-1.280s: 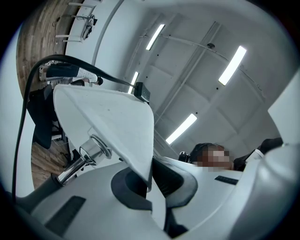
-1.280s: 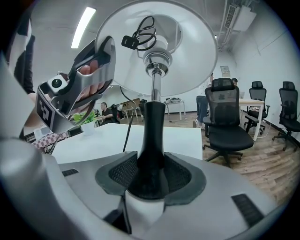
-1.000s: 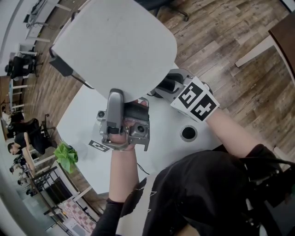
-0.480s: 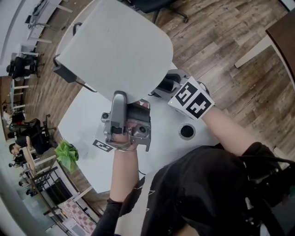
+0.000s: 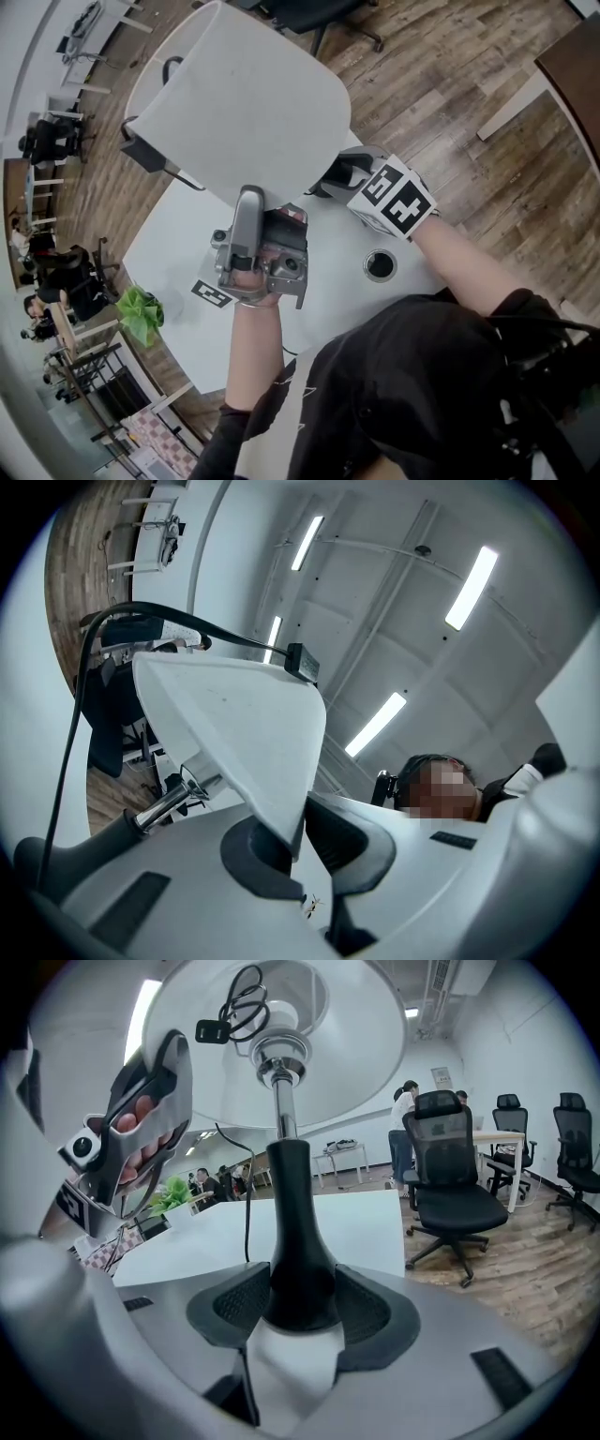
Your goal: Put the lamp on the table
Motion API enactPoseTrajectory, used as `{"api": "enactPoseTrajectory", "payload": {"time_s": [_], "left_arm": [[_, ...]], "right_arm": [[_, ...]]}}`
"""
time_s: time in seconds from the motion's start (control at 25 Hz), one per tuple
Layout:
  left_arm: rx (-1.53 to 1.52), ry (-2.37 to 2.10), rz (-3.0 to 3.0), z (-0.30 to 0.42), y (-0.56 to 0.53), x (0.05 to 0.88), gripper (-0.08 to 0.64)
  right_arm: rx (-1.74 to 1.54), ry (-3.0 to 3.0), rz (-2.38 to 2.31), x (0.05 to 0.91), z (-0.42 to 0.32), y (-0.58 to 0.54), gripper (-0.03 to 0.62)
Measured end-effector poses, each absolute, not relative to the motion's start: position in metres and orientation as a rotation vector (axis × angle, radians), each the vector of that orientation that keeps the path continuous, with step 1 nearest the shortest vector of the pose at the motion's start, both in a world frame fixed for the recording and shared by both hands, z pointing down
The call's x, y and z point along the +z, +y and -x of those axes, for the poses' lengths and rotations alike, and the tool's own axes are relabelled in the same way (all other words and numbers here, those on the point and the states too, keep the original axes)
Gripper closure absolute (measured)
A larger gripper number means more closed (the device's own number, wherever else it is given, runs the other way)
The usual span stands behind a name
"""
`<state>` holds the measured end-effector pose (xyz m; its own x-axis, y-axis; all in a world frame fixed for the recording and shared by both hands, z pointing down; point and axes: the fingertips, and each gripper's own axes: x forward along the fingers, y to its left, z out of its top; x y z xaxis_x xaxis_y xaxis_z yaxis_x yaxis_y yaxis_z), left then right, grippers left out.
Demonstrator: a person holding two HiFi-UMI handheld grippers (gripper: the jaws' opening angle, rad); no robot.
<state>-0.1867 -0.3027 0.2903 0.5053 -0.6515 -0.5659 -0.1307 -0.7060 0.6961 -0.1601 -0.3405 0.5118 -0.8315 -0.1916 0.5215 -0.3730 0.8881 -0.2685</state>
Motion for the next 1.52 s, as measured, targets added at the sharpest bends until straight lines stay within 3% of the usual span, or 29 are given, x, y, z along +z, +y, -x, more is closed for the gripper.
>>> {"api": "enactPoseTrajectory", "payload": {"time_s": [0.4, 0.56, 0.64, 1.52], "left_arm": [[-1.155, -0.688, -2.110, 0.183, -0.300, 0.293, 0.537], [-1.144, -0.712, -2.102, 0.177, -0.296, 0.295, 0.532], [-1.130, -0.710, -2.103, 0.174, -0.295, 0.296, 0.529], [-1.102, -0.823, -2.055, 0.160, -0.290, 0.300, 0.512]], "right_arm": [[0.472, -2.489, -0.496, 0.518, 0.124, -0.332, 0.406], [0.506, -2.551, -0.524, 0.504, 0.106, -0.327, 0.536], [0.542, -2.582, -0.519, 0.498, 0.100, -0.325, 0.564], [0.773, -2.589, -0.677, 0.482, -0.012, -0.301, 0.569]]}}
